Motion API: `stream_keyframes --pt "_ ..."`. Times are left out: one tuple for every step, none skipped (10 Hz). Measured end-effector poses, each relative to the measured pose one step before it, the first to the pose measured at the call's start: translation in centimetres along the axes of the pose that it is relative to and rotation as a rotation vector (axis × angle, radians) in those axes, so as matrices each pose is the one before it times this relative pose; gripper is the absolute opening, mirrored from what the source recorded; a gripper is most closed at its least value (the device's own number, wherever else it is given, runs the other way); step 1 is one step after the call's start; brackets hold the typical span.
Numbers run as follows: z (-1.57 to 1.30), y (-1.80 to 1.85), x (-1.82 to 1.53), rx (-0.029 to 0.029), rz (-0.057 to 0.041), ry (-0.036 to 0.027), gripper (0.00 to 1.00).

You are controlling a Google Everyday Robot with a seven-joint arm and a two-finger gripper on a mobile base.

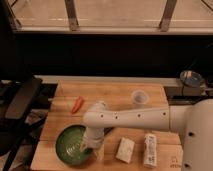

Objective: Pick up the ceramic bowl

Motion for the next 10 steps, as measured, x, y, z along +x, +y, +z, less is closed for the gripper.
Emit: stream_keyframes --pt "-0.483 0.114 -0.064 -0.00125 0.00542 -0.0062 0.65" --pt "-0.405 0.087 -0.106 0.00044 0.00185 -0.00418 0.64" --pt "-0.157 0.13 0.121 0.00143 0.00392 -0.00138 0.55" --pt "0.37 -0.204 0.288 -0.00047 0.00207 0.00243 0.46" --pt "0.386 -0.47 0.203 0.00476 0.00162 0.0008 0.42" --pt "0.191 -0.108 0.129 0.00177 0.00377 -0.00243 0.41" --pt "-0.249 0.028 0.042 0.00429 0.00751 -0.00345 0.41" --pt "-0.33 -0.106 0.137 0.00596 0.00448 -0.00104 0.41" --pt "-0.208 -0.147 0.269 0.00529 -0.00068 -0.00109 0.37" --pt "-0.744 -0.364 0.464 0.00487 -0.00178 -0.0025 0.25"
